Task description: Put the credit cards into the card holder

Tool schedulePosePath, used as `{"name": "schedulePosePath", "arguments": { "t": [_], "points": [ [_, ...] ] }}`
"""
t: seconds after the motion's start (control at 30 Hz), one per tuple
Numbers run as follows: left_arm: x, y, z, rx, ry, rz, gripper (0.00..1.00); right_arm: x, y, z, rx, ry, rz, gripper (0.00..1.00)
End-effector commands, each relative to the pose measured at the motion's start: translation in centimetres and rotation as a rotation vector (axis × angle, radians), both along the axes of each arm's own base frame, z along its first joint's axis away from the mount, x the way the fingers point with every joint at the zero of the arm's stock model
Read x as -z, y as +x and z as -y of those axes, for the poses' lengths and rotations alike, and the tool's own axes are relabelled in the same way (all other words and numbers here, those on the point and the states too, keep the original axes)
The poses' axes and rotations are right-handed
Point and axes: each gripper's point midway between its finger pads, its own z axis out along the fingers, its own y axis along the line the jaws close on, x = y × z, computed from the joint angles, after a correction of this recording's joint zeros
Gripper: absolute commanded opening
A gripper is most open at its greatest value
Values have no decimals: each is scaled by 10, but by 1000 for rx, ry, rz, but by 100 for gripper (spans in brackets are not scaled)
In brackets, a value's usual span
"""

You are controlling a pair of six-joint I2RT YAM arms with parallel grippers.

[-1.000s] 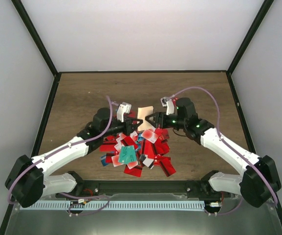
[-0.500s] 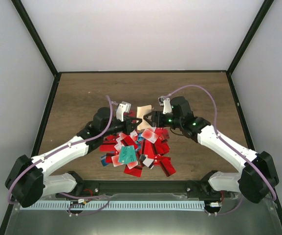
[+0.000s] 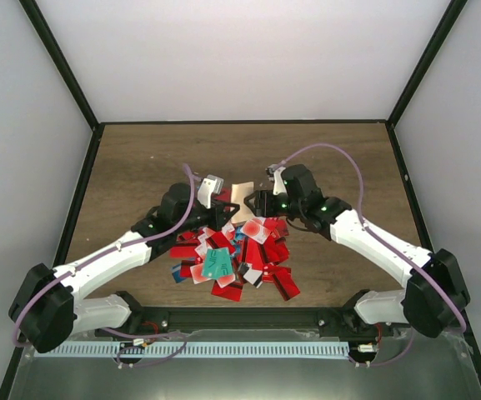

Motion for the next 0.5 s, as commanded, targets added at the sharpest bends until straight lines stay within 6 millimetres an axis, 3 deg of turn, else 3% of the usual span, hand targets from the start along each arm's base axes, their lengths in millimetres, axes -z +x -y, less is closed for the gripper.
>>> {"name": "schedulePosePath", "arguments": {
  "t": [0.0, 0.47],
  "points": [
    [-51, -5, 10, 53, -91, 116, 4, 22, 19, 23, 118, -121, 2, 60],
    [-57, -6, 8, 51, -95, 123, 4, 49, 21, 26, 129, -162, -29, 60]
  ]
}}
